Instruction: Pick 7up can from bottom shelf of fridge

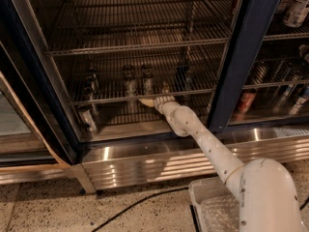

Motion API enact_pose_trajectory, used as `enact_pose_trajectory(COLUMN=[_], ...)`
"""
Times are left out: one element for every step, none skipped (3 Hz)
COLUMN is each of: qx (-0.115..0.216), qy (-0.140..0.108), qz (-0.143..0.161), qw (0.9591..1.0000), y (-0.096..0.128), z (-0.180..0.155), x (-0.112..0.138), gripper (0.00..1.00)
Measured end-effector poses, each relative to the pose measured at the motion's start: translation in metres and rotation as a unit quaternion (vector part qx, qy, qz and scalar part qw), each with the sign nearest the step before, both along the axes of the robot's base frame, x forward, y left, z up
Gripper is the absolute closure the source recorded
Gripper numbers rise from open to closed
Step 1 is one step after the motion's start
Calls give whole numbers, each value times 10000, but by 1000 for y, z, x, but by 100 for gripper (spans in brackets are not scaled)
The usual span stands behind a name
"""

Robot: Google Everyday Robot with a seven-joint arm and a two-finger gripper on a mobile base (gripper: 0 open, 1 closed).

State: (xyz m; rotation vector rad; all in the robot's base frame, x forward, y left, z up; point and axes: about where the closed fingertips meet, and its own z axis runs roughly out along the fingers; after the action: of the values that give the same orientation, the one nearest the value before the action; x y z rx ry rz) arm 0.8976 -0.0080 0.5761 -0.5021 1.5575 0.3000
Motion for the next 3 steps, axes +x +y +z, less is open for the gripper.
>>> enact_pose_trajectory(qx=[-29, -81, -139], qy=[-76, -84, -69], qz=[-62, -108, -144], qw=[9999, 9999, 9998], y=[1, 4, 7], z=[4, 2, -1], x=[14, 33, 48], gripper=[21, 24, 25])
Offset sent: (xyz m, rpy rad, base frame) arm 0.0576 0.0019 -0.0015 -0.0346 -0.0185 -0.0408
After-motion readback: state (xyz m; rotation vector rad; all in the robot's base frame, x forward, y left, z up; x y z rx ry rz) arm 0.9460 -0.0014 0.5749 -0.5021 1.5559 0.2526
